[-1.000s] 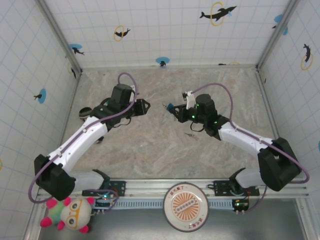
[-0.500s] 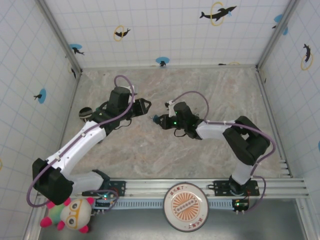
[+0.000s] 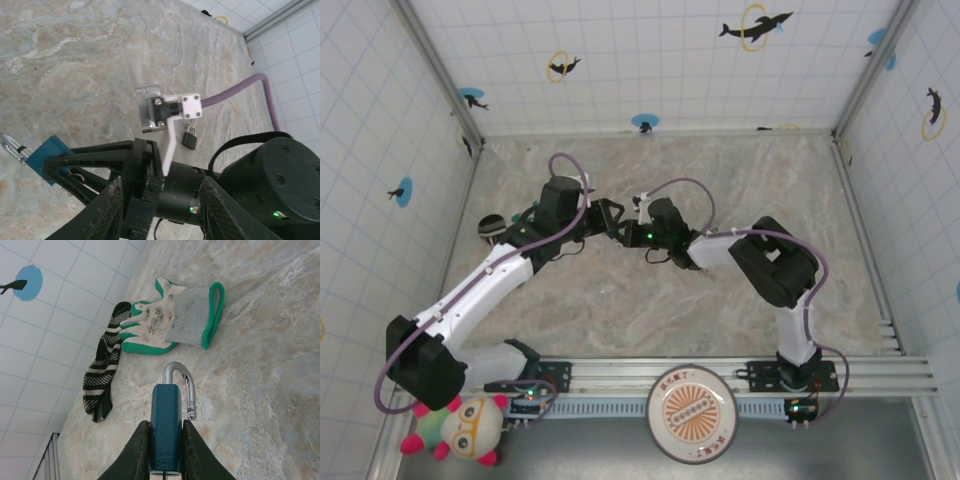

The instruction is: Unlock with the key

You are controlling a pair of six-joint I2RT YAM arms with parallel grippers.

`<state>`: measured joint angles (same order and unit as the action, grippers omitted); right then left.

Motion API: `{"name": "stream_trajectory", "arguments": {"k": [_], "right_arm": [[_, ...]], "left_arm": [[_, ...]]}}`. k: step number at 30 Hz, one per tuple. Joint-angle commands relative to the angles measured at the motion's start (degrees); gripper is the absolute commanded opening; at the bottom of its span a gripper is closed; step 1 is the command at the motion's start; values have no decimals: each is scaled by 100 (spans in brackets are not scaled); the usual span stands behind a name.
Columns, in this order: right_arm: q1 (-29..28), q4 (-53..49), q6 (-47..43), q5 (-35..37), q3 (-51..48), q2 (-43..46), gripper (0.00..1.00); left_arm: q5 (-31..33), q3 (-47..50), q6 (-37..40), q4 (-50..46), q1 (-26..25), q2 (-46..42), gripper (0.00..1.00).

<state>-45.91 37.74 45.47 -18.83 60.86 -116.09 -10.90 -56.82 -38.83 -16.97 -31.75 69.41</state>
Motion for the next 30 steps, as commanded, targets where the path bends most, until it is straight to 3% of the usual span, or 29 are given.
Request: {"name": "stream_trajectory", "arguments": {"k": [1, 10, 30], "right_arm": [[-60, 641, 389, -108, 255, -228, 0], [77, 723, 708, 67, 212, -517, 0], [254, -105, 814, 409, 357, -780, 3]], "left_arm": [[-44, 55, -89, 159, 31, -11, 44], [-67, 68, -143, 186, 35, 100, 43], [-79, 27, -213, 159, 30, 272, 44]]}}
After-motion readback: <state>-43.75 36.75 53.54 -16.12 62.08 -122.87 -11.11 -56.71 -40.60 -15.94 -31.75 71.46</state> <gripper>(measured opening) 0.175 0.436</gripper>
